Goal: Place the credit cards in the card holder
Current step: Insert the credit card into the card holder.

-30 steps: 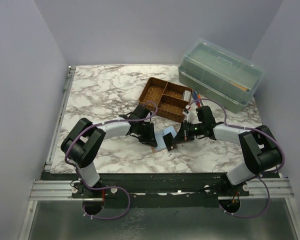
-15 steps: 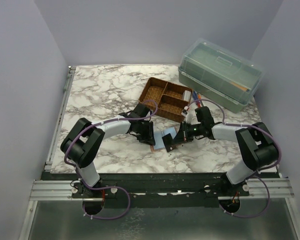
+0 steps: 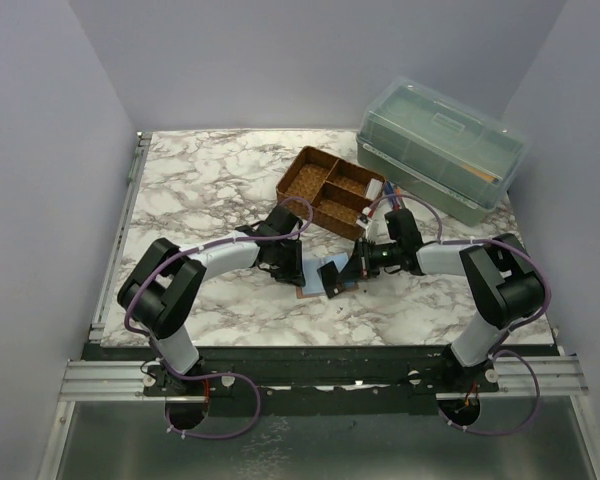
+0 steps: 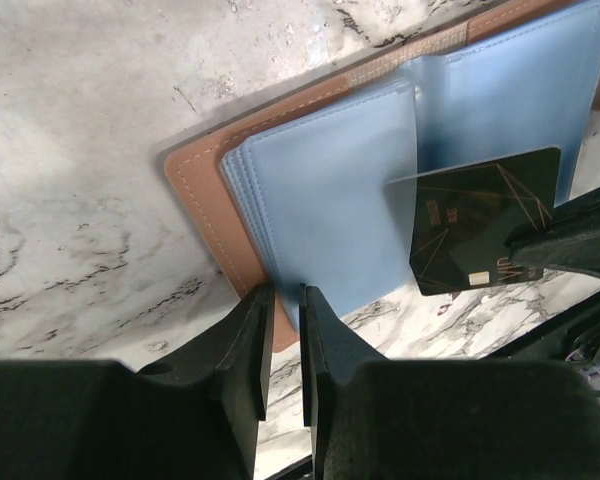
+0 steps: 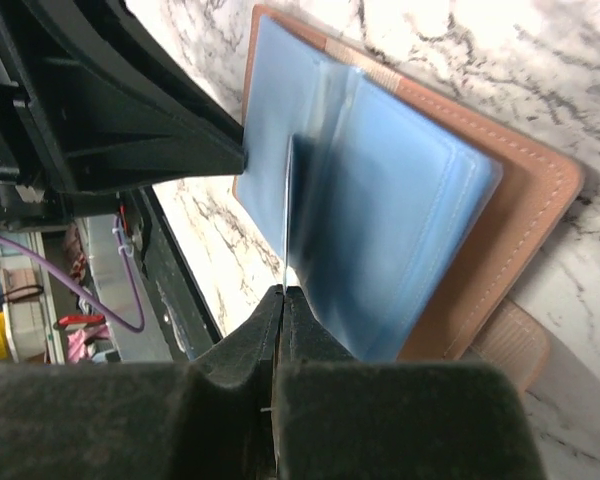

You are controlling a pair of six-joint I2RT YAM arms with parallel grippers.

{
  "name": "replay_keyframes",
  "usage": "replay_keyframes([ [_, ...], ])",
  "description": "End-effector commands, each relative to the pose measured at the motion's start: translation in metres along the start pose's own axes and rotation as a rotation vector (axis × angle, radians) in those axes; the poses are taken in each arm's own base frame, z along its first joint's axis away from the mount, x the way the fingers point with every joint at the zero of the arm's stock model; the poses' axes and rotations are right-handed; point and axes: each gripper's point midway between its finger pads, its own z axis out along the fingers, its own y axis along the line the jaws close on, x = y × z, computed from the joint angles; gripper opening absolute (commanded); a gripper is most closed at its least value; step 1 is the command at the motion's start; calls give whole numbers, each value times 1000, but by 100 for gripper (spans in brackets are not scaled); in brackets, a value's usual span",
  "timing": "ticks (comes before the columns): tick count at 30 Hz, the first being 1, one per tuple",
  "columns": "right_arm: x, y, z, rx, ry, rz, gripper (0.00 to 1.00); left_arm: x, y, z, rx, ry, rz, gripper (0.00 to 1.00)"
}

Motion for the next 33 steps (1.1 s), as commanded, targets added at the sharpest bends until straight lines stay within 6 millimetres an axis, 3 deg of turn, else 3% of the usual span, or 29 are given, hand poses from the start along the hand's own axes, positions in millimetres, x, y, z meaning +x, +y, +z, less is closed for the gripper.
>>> replay_keyframes([
  [1,-17,-10,3,69,-77,27,0,4,26,1,-104,-16,-3,23],
  [13,-28,-14,6,85,-132,47,0,9,20,3,-67,-1,-2,22],
  [33,-22,-20,20,90,-197,135,0,20,1,8,21,21,-23,21],
])
